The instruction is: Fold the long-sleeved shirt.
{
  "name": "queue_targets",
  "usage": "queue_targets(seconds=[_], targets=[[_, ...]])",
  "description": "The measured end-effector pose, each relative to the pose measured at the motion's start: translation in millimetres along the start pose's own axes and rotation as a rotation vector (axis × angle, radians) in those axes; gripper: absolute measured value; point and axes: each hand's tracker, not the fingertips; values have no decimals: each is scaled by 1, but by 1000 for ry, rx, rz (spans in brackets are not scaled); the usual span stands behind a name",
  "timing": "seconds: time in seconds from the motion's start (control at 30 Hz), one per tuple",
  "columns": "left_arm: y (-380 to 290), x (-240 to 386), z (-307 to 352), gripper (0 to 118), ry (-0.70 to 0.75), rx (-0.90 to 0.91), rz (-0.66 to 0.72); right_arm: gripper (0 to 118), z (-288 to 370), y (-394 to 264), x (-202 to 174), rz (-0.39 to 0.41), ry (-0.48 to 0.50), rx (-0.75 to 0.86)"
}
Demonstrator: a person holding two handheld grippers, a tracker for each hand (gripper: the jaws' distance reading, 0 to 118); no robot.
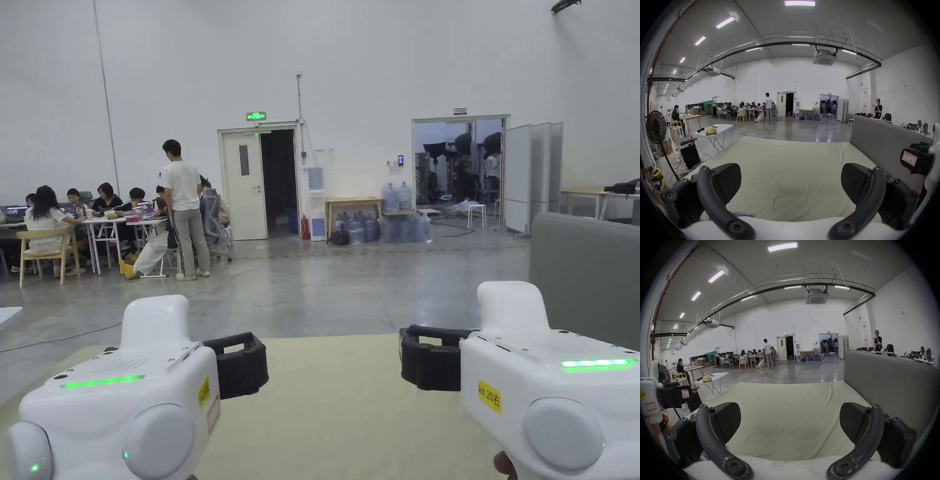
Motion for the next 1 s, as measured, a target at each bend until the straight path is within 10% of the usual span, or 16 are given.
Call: queue_targets(seconds=[1.0], targets=[[-6, 3, 0, 118, -8, -11, 14, 118, 2, 5, -2, -48, 23, -8]])
